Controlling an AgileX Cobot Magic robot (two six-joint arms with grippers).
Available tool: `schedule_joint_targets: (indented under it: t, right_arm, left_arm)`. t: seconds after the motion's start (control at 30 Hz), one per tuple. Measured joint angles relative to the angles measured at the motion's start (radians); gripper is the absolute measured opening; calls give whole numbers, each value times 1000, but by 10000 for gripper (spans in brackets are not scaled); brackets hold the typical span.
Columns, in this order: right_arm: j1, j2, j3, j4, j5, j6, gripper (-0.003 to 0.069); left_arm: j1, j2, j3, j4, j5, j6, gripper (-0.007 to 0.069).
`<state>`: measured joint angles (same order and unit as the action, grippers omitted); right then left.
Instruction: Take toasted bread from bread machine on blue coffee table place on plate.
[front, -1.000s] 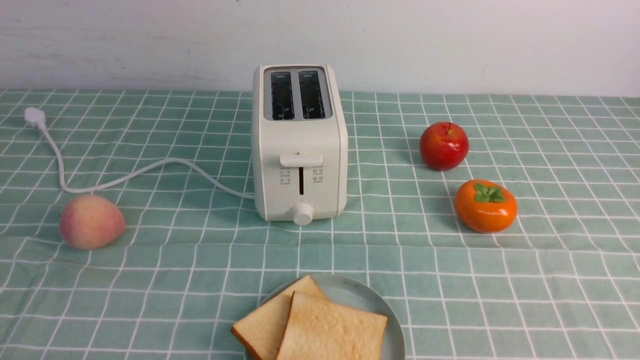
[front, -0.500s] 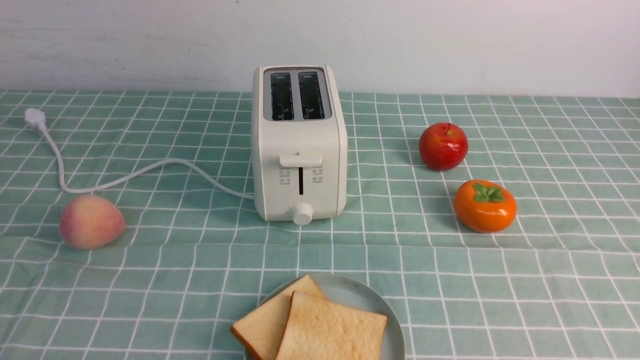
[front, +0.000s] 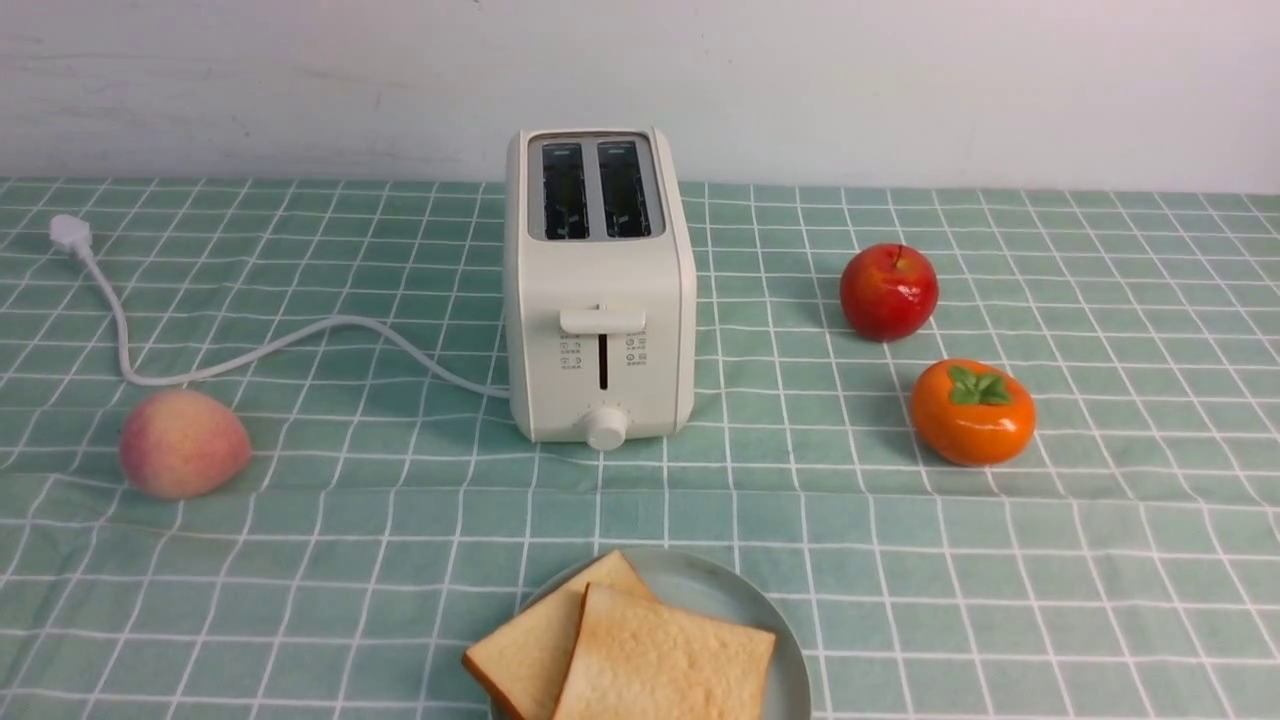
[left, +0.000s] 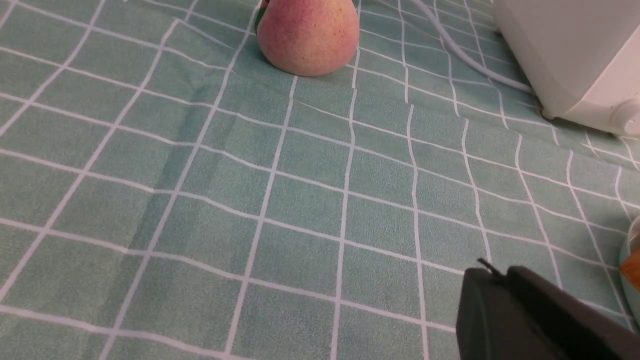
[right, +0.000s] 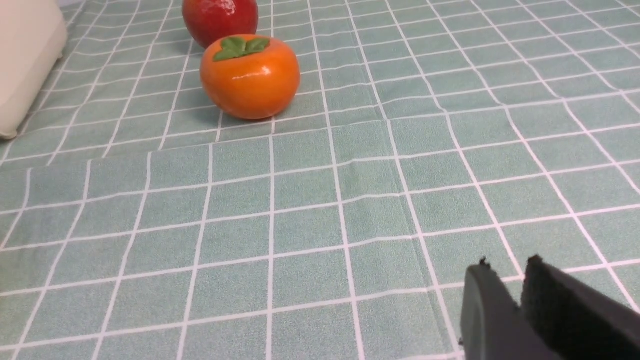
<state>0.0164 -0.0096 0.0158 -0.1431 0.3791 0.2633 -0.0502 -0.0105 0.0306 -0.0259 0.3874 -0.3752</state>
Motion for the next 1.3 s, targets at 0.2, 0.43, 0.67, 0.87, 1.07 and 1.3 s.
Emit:
schedule_joint_targets:
  t: [0.2, 0.43, 0.67, 0.87, 1.07, 1.3]
  right_arm:
    - [0, 0, 0, 0, 0, 0, 125]
    - [0, 0, 0, 0, 0, 0, 131]
    - [0, 0, 0, 0, 0, 0, 140]
    - [0, 0, 0, 0, 0, 0, 141]
    - [0, 0, 0, 0, 0, 0, 146]
    - [0, 0, 0, 0, 0, 0, 146]
  left_arm:
    - [0, 0, 0, 0, 0, 0, 36]
    - [0, 0, 0, 0, 0, 0, 43]
    - [0, 0, 0, 0, 0, 0, 51]
    - [0, 0, 0, 0, 0, -1, 58]
    - [0, 0, 0, 0, 0, -1, 71]
    - [0, 0, 0, 0, 0, -1, 74]
